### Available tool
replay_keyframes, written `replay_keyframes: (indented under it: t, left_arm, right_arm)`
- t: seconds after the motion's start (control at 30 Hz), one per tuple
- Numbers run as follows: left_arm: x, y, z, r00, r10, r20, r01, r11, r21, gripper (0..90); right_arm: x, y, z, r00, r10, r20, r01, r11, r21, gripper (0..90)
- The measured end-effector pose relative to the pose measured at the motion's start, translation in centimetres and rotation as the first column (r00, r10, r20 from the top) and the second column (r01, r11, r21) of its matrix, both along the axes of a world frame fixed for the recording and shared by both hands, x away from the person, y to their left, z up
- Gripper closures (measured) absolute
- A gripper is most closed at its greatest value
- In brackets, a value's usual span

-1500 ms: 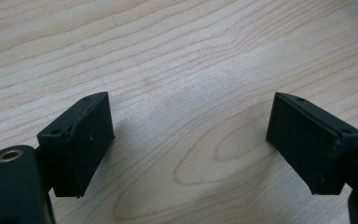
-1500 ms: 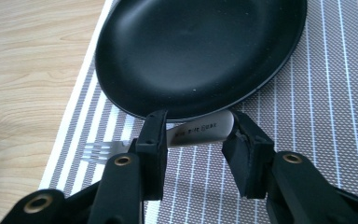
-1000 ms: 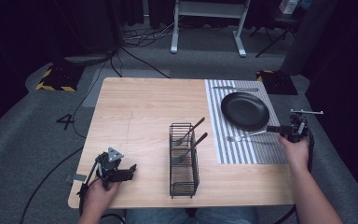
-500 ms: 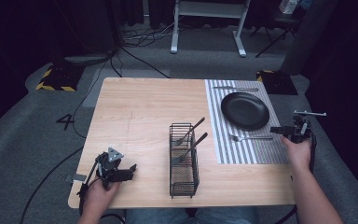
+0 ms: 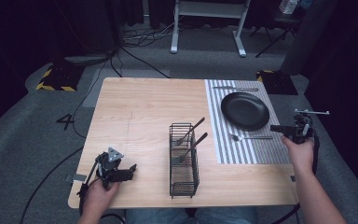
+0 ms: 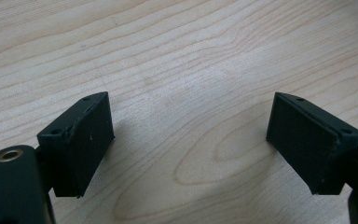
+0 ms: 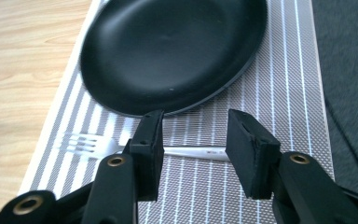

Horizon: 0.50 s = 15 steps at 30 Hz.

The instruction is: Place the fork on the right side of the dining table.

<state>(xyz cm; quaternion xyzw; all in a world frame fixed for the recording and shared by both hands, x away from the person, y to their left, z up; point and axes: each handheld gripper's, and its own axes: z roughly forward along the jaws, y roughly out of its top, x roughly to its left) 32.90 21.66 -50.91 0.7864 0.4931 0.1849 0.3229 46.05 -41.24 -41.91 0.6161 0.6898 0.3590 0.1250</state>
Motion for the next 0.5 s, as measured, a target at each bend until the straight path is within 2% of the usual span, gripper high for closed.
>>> replay_keyframes:
  t: [0.17, 0.27, 0.3, 0.4, 0.43, 0.5]
  left_arm:
    - [0.0, 0.0, 0.0, 1.0, 0.0, 0.0, 0.0, 1.0, 0.0, 14.7]
    - [0.0, 0.0, 0.0, 1.0, 0.001, -0.001, -0.001, 1.0, 0.0, 14.7]
    - [0.0, 0.0, 0.0, 1.0, 0.001, 0.0, -0.001, 1.0, 0.0, 14.7]
    - [-0.1, 0.0, 0.0, 1.0, 0.006, -0.002, -0.006, 1.0, -0.003, 14.8]
    - [-0.1, 0.0, 0.0, 1.0, 0.006, -0.002, -0.006, 1.0, -0.004, 14.8]
    - [-0.1, 0.0, 0.0, 1.0, 0.007, 0.0, -0.007, 1.0, -0.002, 14.8]
  right_arm:
    - [-1.0, 1.7, 1.6, 0.9953, 0.081, 0.052, -0.078, 0.9954, -0.056, 54.9]
    - [-1.8, 3.3, 2.9, 0.9849, 0.149, 0.088, -0.141, 0.9859, -0.09, 54.0]
    - [-1.8, 3.3, 2.9, 0.9849, 0.149, 0.088, -0.141, 0.9859, -0.09, 54.0]
    - [-2.4, 5.0, 3.8, 0.972, 0.208, 0.109, -0.199, 0.976, -0.089, 52.5]
    - [-2.4, 5.0, 3.8, 0.972, 0.208, 0.109, -0.199, 0.976, -0.089, 52.5]
    - [-2.6, 5.8, 4.1, 0.9642, 0.237, 0.12, -0.226, 0.9695, -0.095, 51.2]
